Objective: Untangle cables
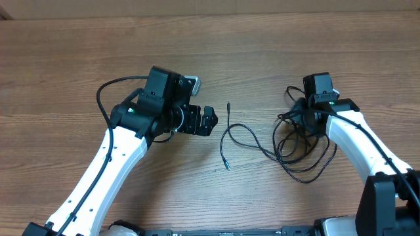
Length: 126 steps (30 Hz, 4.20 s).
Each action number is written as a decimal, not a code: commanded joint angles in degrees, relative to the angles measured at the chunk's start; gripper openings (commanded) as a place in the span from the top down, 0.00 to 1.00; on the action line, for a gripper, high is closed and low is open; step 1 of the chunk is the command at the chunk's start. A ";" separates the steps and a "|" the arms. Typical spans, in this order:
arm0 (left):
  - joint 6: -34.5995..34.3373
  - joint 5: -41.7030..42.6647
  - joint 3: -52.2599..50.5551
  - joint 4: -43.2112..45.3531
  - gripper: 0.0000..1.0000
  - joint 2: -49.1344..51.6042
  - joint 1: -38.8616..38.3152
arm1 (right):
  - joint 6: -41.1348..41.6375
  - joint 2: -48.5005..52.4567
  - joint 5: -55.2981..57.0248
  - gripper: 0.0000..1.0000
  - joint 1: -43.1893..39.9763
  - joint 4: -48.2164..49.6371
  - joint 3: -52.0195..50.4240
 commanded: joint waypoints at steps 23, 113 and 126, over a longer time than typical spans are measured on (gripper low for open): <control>-0.79 -0.42 0.63 0.04 0.00 -1.29 -0.11 | 6.49 0.09 -5.40 0.22 -0.26 0.55 -0.44; 7.67 30.53 0.63 62.97 0.00 19.04 -12.46 | -26.34 -15.58 -2.75 0.96 -0.33 13.55 66.25; 7.69 15.32 0.66 81.90 0.00 29.05 -21.62 | -26.25 -16.00 -4.24 0.96 -0.31 10.91 66.25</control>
